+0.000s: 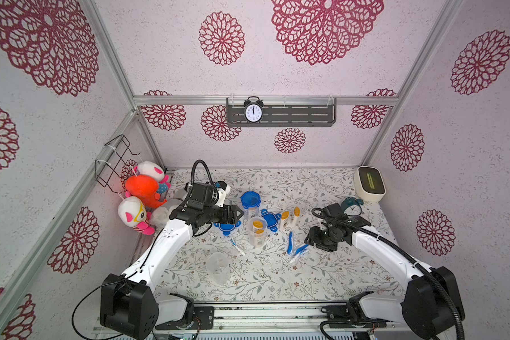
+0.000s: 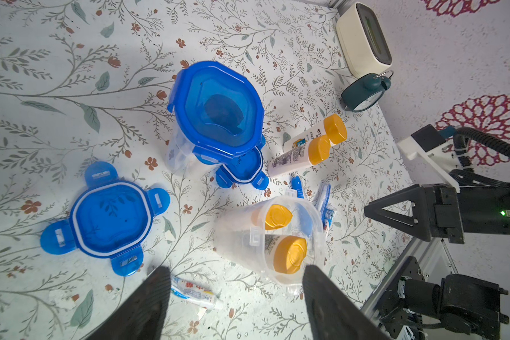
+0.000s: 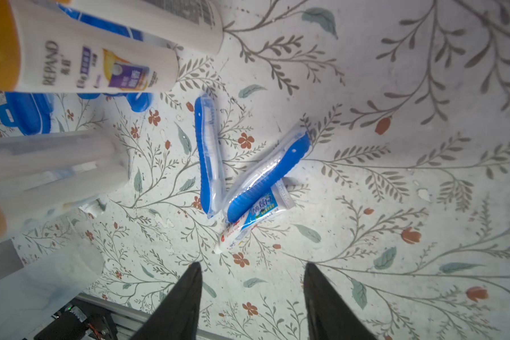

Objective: Pack away toiletry kits
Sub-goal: Pick up the toiletry item from the center of the board.

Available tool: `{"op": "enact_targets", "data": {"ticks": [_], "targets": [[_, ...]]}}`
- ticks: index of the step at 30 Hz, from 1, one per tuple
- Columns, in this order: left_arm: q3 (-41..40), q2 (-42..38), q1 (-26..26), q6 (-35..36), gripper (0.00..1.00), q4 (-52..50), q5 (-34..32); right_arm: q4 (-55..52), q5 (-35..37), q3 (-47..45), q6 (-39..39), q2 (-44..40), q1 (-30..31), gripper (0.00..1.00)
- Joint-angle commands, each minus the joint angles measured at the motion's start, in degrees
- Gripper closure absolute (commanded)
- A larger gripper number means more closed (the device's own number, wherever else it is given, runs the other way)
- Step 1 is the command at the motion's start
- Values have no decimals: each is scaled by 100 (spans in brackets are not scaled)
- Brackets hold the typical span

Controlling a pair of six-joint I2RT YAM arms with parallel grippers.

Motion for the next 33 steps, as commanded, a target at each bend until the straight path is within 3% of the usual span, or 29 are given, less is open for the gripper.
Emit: {"op": "enact_targets", "data": {"ticks": [1,4,17,21,26,33], "targets": [[9,-158,19,54,25,39,117,599,-223,-29,534,222,-36,51],[-11,-137,18,37,25,62,152,902,-289,-91,702,496,-66,57],[-11,-108,13,25,25,32,279,638,261,259,1277,1721,-181,60],[-48,-208,15,149,25,179,777,575,368,530,1314,1912,-198,61],[-38,-177,10,293,27,276,2059,437,343,722,1324,2188,-238,60],[37,-89,3,309,27,152,2162,131,387,974,1165,2489,-230,60]]}}
